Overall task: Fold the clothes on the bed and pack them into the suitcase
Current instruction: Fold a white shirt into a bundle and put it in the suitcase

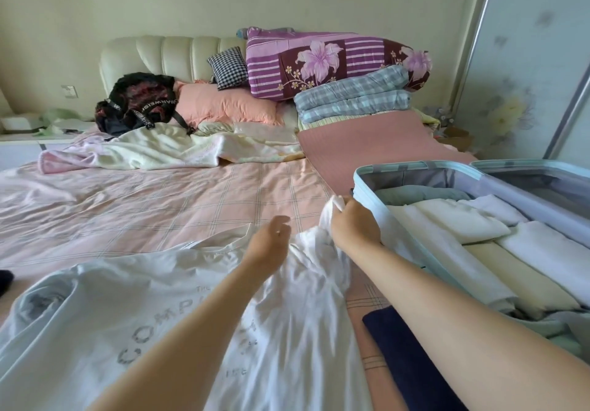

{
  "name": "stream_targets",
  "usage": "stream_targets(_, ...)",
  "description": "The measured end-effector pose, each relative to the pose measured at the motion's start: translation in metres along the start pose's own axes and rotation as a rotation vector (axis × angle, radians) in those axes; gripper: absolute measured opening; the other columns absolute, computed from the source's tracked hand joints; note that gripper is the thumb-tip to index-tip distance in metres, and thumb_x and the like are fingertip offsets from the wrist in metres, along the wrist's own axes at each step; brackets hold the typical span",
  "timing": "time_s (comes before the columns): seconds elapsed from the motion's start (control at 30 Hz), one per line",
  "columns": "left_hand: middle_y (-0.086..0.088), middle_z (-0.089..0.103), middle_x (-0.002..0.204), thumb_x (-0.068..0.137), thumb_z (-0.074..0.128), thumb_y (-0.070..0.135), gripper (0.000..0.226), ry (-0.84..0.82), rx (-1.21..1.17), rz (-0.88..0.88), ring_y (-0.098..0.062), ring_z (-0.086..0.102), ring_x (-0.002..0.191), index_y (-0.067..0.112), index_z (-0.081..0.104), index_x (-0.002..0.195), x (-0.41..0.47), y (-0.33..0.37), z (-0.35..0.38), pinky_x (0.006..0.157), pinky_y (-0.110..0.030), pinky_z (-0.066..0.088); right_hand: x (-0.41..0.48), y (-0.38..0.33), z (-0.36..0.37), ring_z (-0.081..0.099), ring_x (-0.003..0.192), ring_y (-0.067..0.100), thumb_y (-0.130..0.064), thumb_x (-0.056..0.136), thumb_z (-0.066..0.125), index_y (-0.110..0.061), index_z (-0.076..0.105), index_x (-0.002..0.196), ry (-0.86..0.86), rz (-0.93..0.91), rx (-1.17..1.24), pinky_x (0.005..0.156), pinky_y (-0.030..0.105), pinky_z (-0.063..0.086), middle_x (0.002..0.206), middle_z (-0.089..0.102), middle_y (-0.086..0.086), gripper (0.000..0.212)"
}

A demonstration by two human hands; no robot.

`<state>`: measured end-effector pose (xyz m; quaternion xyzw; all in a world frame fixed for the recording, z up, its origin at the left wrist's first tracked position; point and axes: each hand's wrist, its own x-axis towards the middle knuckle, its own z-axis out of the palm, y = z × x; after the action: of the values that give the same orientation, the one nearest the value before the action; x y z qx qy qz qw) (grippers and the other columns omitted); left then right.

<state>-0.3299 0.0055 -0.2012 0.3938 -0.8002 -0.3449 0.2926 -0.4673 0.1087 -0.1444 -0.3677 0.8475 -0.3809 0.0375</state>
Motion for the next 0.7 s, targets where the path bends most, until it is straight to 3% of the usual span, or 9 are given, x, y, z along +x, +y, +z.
stream_targets(0.1,-0.012,0.072,0.102,0.106,0.034,0.031,0.031,0.057,-0.558,-0.241,-0.027,0.069,0.080,0.015,0.054,0.122,-0.015,0.007,-0.040,0.070,-0.036,0.051,-0.024,-0.047,0.008,0.062,0.094,0.024,-0.036,0.106,0.038,-0.021,0.065,0.111,-0.045,-0.152,0.098,0.078,0.032,0.043,0.096,0.063,-0.001,0.031)
stream_targets(0.17,-0.016,0.072,0.098,0.108,0.027,0.038,0.037,0.065,-0.767,-0.370,-0.031,0.070,0.078,0.014,0.054,0.114,-0.030,-0.003,-0.071,0.065,-0.035,0.052,-0.046,-0.068,0.023,0.063,0.089,0.021,-0.042,0.103,0.045,-0.027,0.066,0.098,-0.269,-0.230,0.212,0.086,0.039,0.051,0.089,0.062,-0.005,0.026)
stream_targets(0.23,-0.018,0.071,0.094,0.107,0.025,0.043,0.040,0.101,-0.783,-0.483,-0.032,0.069,0.077,0.014,0.053,0.108,-0.047,-0.021,-0.097,0.064,-0.036,0.053,-0.072,-0.075,0.039,0.059,0.085,0.015,-0.044,0.095,0.059,-0.026,0.068,0.091,-0.616,-0.235,0.333,0.088,0.042,0.051,0.084,0.060,-0.005,0.020)
stream_targets(0.3,-0.016,0.070,0.090,0.106,0.035,0.038,0.034,0.137,-0.582,-0.547,-0.028,0.066,0.069,0.010,0.055,0.112,-0.062,-0.043,-0.113,0.061,-0.033,0.052,-0.091,-0.072,0.054,0.062,0.103,0.011,-0.032,0.094,0.067,-0.016,0.071,0.118,-0.928,-0.193,0.386,0.093,0.028,0.048,0.104,0.068,-0.006,0.030)
stream_targets(0.37,-0.012,0.067,0.086,0.101,0.048,0.026,0.028,0.129,-0.386,-0.553,-0.026,0.064,0.062,0.008,0.056,0.120,-0.075,-0.065,-0.122,0.060,-0.032,0.053,-0.097,-0.064,0.068,0.060,0.115,0.007,-0.024,0.095,0.065,-0.019,0.070,0.125,-0.888,-0.246,0.295,0.102,0.021,0.043,0.127,0.067,-0.005,0.030)
stream_targets(0.47,-0.009,0.072,0.088,0.094,0.059,0.027,0.038,0.089,-0.124,-0.506,-0.026,0.069,0.071,0.015,0.052,0.130,-0.084,-0.079,-0.123,0.069,-0.036,0.057,-0.091,-0.050,0.077,0.062,0.094,0.000,-0.018,0.097,0.055,-0.028,0.075,0.113,-0.554,-0.263,0.106,0.087,0.016,0.045,0.117,0.071,-0.009,0.028)
stream_targets(0.57,-0.012,0.066,0.116,0.093,0.060,0.043,0.054,-0.011,0.150,-0.450,-0.024,0.062,0.092,0.010,0.049,0.135,-0.079,-0.069,-0.110,0.062,-0.028,0.047,-0.084,-0.028,0.075,0.060,0.118,0.013,-0.012,0.092,0.048,-0.032,0.073,0.115,-0.492,-0.269,-0.073,0.100,0.023,0.045,0.129,0.066,-0.008,0.040)
stream_targets(0.63,-0.013,0.064,0.113,0.090,0.064,0.038,0.046,-0.032,0.282,-0.424,-0.026,0.061,0.096,0.005,0.060,0.122,-0.074,-0.064,-0.098,0.064,-0.026,0.044,-0.084,-0.018,0.071,0.055,0.128,0.015,-0.016,0.090,0.052,-0.033,0.068,0.126,-0.546,-0.308,-0.157,0.106,0.025,0.042,0.140,0.059,-0.008,0.043)
stream_targets(0.7,-0.009,0.065,0.088,0.086,0.058,0.018,0.018,0.024,0.329,-0.379,-0.031,0.066,0.092,0.006,0.070,0.092,-0.073,-0.060,-0.088,0.065,-0.032,0.048,-0.084,-0.011,0.069,0.046,0.136,0.012,-0.023,0.084,0.062,-0.037,0.057,0.138,-0.614,-0.372,-0.207,0.112,0.024,0.035,0.148,0.051,-0.008,0.055)
